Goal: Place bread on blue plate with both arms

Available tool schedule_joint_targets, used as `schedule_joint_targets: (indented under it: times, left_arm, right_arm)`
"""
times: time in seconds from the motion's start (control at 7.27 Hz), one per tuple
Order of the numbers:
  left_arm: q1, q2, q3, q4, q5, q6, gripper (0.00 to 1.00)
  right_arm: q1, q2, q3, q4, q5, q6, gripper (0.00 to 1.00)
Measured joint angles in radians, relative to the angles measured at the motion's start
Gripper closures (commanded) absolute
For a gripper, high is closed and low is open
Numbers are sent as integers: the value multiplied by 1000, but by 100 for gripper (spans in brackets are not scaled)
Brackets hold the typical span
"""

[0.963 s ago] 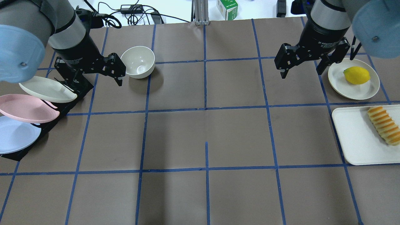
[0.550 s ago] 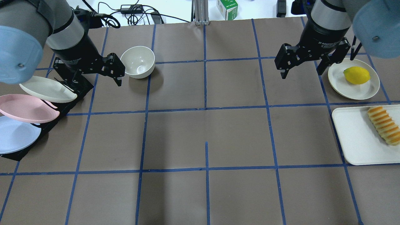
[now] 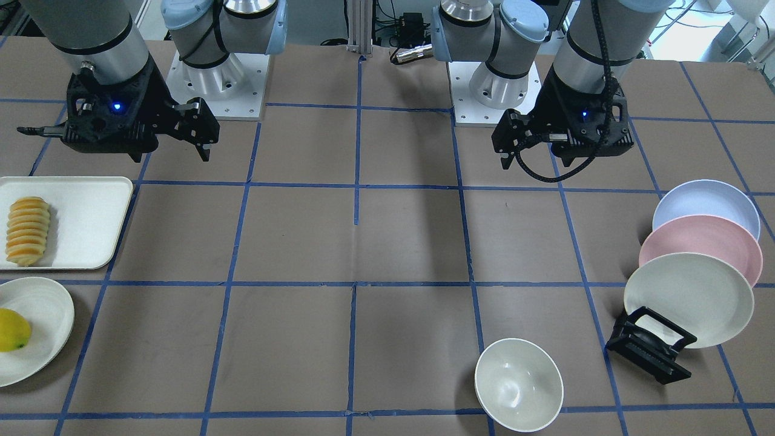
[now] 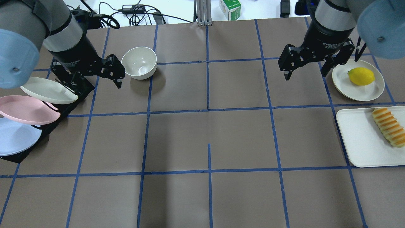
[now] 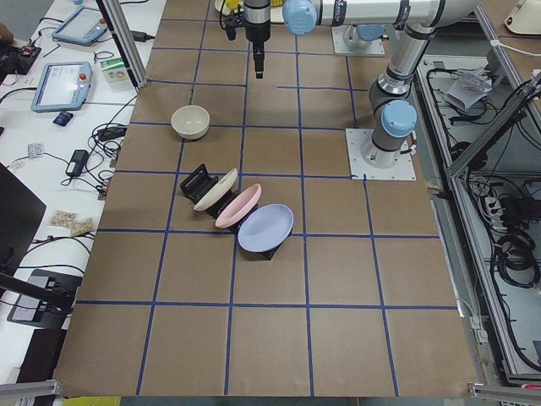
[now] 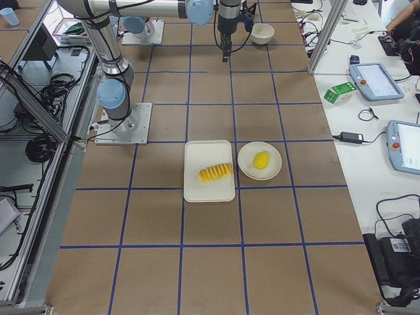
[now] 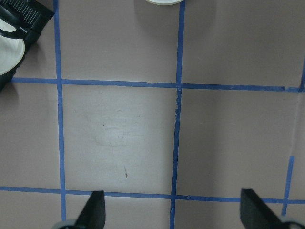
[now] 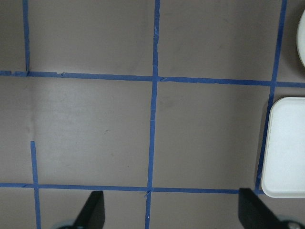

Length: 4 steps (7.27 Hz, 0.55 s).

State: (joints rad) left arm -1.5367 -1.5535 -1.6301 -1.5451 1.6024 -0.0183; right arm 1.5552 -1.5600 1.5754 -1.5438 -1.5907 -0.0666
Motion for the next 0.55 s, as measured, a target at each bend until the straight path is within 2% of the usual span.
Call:
schedule_joint_targets:
  times: [0.55]
  left_arm:
    - [17, 0, 0, 11, -1, 6, 0]
  right_arm:
    - [-2, -2, 6, 3, -4, 2, 0]
